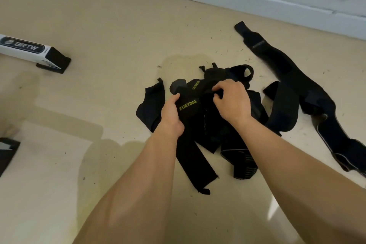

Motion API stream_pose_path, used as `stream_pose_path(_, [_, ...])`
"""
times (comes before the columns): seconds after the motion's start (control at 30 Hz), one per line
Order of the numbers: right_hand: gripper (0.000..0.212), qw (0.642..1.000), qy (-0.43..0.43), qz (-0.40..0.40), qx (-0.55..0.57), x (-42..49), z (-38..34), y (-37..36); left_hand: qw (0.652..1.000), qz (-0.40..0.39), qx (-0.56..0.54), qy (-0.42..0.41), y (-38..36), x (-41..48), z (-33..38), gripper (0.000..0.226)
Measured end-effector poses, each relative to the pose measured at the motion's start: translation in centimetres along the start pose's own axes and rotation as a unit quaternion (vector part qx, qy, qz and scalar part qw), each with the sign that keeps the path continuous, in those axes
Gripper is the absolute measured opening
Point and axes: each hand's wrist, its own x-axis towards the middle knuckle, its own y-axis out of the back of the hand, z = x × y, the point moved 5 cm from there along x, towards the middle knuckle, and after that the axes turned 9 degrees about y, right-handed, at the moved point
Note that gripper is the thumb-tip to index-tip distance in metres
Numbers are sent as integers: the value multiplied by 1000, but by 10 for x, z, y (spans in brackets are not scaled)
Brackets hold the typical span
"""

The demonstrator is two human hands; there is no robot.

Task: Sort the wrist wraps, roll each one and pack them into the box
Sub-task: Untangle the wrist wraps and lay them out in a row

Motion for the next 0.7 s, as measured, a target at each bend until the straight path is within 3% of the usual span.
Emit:
stream_pose_path(0.2, [10,994,97,40,-37,-52,-5,-2,999,-33,13,25,-15,-4,-3,32])
stream_pose_path(0.37, [8,996,69,-62,-9,-65,9,-11,992,-17,122,-7,-15,-4,-1,27])
stream_pose_path(0.47, [17,996,-9,-60,68,-54,14,-3,989,-6,146,-22,-14,-3,0,24])
stream_pose_path(0.53, [32,998,-37,-43,39,-40,15,5,988,-3,150,-21,-13,-2,0,22])
stream_pose_path(0.7, [67,976,-36,-212,-38,5,10,-4,991,-11,132,-3,-12,0,-4,28])
